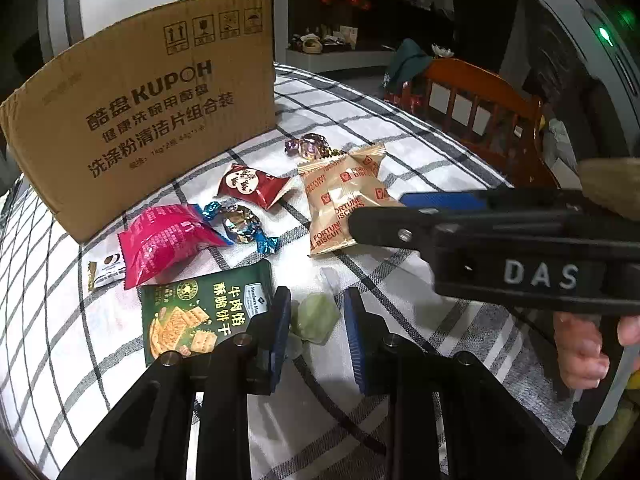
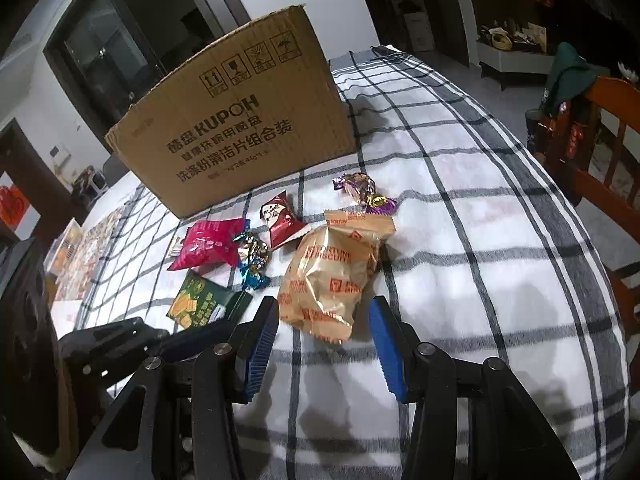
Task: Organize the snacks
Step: 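Close the left tool on the small green wrapped item, then carry the green item over the box with the left tool while the right tool carries the fortune biscuit pack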
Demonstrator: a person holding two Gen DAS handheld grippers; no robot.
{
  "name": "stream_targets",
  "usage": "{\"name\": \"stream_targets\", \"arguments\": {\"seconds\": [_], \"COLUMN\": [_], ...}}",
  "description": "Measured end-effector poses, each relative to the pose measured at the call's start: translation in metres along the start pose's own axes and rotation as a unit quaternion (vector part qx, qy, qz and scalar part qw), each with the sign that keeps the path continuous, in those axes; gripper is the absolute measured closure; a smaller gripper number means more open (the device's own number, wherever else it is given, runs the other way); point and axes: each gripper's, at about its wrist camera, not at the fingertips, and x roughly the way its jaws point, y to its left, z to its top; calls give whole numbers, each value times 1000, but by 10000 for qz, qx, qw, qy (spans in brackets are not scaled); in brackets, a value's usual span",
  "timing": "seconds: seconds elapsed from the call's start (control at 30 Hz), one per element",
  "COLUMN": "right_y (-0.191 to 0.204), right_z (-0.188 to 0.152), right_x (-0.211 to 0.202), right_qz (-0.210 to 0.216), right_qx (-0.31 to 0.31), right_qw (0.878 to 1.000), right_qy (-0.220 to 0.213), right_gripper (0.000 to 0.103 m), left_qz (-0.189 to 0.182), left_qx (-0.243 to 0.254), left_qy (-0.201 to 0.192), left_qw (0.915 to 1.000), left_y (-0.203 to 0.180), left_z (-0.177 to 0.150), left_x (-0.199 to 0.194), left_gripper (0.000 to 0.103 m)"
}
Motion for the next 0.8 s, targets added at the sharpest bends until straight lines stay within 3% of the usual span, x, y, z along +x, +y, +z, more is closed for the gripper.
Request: {"name": "stream_targets", "arguments": {"seconds": [0.2,0.37,0.67,0.8], "right_y": [3,6,10,11], "right_z": [8,14,13,12], "right_x": [11,20,22,16], "right_qz": [-31,-122,-263,-237], "right_qx": [-65,-141,-408,-468], "right_qw": [10000,9998,9988,9986], "right_qy": [27,63,24,-43], "right_gripper": [55,55,70,70], "left_qz": [65,84,404,444], "left_qx": [26,-272,-698,-857], "left_qy": [19,-133,-388,-453], "left_qw": [10000,9995,9960,9943], "left_y": [0,9,27,30], "left_z": [-2,0,10,14], "left_x": [2,-9,-24,-26], "left_gripper": [78,79,79,79]}}
